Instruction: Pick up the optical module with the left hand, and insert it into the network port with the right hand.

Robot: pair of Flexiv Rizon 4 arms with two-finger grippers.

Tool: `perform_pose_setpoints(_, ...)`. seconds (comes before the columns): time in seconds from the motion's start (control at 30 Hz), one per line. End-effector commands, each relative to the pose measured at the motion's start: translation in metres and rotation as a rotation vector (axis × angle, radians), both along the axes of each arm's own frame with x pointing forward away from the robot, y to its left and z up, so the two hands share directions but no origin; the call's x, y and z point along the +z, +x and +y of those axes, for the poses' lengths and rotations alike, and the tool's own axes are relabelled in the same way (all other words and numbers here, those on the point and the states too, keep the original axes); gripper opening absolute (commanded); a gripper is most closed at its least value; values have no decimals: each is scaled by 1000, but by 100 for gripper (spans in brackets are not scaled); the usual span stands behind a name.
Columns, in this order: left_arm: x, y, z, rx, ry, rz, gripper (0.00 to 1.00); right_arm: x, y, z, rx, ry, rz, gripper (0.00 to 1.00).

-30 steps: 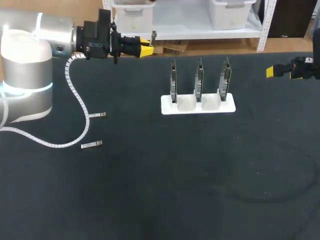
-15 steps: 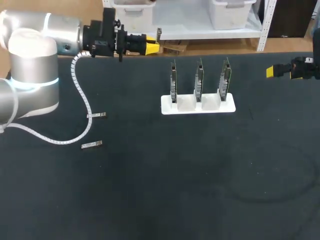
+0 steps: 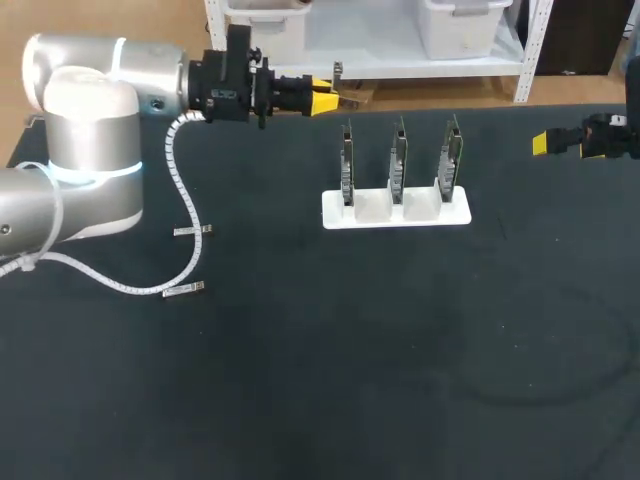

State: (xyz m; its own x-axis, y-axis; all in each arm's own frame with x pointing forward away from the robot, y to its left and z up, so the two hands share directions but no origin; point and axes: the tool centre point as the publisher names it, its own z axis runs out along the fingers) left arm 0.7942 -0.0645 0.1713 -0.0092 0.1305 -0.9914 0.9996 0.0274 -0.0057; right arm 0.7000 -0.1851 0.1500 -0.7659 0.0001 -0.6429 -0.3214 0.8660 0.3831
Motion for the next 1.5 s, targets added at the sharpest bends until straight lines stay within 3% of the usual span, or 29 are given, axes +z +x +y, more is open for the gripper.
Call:
perform_pose_setpoints(0.03,-4,-4,-9,18,-10,1,0,0,0,0,0,0,0,100)
perform_pose_setpoints(0.87,-8,-31,-6,28,-37,11,0,0,0,0,0,0,0,100)
perform_pose_setpoints(1.27,-10,-28,-8,-8,-68,52,0,0,0,0,0,0,0,100)
perform_pose_setpoints(1.5,-10,-25,-11,-11,-69,46,0,0,0,0,0,0,0,100)
